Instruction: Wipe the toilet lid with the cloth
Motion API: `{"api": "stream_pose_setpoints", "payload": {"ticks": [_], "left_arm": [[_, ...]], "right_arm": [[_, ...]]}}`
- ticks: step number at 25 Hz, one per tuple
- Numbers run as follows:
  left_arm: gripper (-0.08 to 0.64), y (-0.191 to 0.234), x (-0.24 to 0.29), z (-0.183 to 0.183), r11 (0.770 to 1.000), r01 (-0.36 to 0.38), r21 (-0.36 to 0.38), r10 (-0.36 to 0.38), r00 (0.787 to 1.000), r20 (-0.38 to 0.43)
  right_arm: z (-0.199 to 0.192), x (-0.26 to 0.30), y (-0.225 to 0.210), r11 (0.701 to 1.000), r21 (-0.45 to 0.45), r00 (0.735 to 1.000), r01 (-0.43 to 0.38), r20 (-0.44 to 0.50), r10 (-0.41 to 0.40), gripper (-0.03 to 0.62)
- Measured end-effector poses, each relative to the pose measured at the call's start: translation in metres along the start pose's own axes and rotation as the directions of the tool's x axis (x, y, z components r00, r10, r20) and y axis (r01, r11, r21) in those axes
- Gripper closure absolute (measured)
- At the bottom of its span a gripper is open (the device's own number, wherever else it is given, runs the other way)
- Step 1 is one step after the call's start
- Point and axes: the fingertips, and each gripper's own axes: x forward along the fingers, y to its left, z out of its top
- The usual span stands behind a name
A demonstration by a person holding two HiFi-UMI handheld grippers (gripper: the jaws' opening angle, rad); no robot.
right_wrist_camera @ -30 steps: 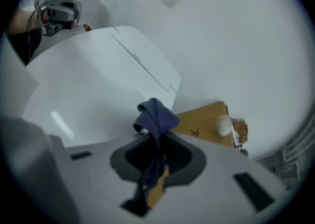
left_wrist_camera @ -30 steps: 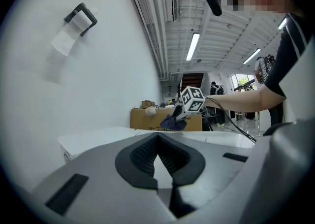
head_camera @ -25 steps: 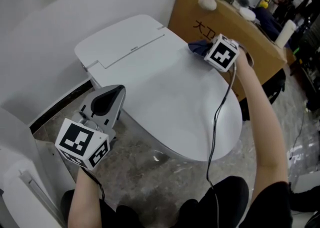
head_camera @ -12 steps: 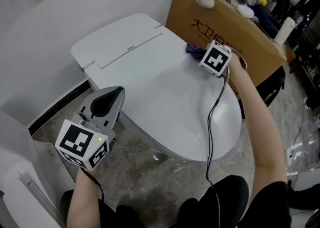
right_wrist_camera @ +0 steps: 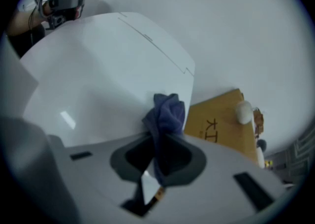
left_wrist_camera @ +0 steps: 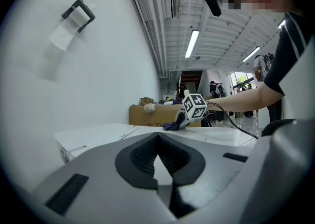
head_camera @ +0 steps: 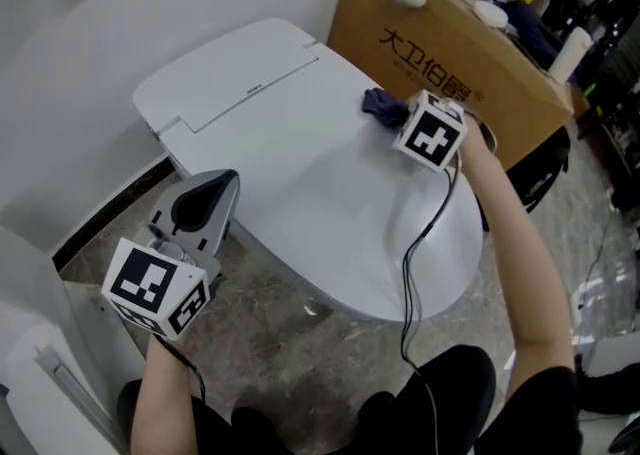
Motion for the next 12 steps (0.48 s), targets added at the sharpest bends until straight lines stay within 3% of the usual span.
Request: {"api": "stream_pose_setpoints", "payload": {"ticks": [7,12], "left_arm": [[0.548,0.001,0.001,-0.005,1.000,-0.001,-0.002,0.001,1.000,-0.007],[0.548,0.004,-0.001,0.000,0.997,0.012,-0.073,-0.010,1.000,0.028]], "right_arm": [[0.007,-0.018,0.027,0.999,-0.035,0.999,-0.026,0.018,0.027,0.525],[0.016,-0.032,0.048,0.997,-0.074,0.999,-0.020,0.032,0.022,0.525]]}}
